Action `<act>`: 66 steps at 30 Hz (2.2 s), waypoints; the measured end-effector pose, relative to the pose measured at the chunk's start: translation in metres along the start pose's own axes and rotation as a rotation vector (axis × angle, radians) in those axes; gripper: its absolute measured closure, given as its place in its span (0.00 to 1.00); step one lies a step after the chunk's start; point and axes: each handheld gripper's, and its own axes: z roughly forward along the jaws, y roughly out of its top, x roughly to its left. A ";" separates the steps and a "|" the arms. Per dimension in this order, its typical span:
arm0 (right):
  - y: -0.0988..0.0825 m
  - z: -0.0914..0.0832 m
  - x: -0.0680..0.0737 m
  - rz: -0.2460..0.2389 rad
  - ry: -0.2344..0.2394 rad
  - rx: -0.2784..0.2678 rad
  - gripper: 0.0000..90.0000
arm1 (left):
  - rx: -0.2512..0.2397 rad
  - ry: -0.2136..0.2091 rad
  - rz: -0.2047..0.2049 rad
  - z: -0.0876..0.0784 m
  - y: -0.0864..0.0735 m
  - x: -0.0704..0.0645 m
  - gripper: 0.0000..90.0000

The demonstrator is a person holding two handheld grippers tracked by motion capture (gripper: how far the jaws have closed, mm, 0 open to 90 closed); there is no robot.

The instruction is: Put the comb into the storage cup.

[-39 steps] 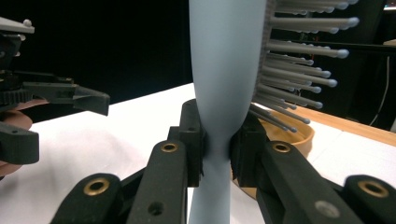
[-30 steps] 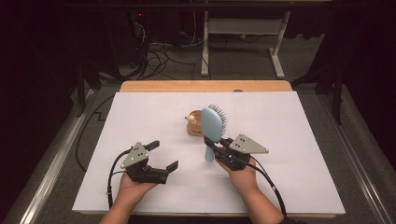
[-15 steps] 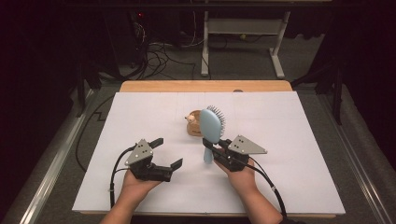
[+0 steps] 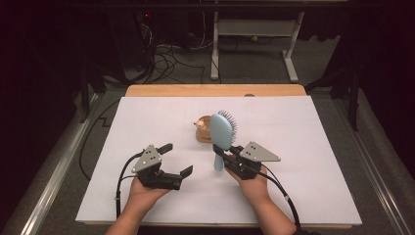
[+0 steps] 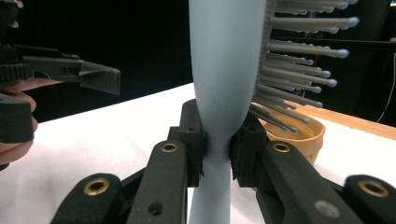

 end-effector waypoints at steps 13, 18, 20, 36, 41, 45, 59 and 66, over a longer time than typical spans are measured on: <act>-0.001 0.002 0.005 -0.018 -0.003 -0.001 0.87 | -0.006 -0.024 0.001 0.013 0.009 -0.012 0.00; -0.001 0.002 0.006 -0.020 -0.001 -0.003 0.87 | -0.010 -0.025 -0.005 0.015 0.010 -0.013 0.00; -0.001 0.003 0.007 -0.024 0.001 -0.003 0.87 | -0.014 -0.028 -0.006 0.017 0.012 -0.015 0.00; -0.002 0.010 0.024 -0.061 0.020 0.002 0.87 | -0.022 -0.043 -0.002 0.026 0.015 -0.027 0.00; -0.003 0.015 0.029 -0.064 0.027 0.003 0.87 | -0.025 -0.051 0.001 0.028 0.018 -0.031 0.01; -0.004 0.018 0.032 -0.067 0.033 0.004 0.87 | -0.029 -0.053 0.003 0.030 0.019 -0.034 0.01; -0.002 0.020 0.035 -0.078 0.034 -0.005 0.87 | -0.030 -0.055 0.000 0.033 0.022 -0.037 0.01; -0.002 0.020 0.035 -0.081 0.033 -0.004 0.87 | -0.038 -0.062 -0.002 0.035 0.022 -0.040 0.01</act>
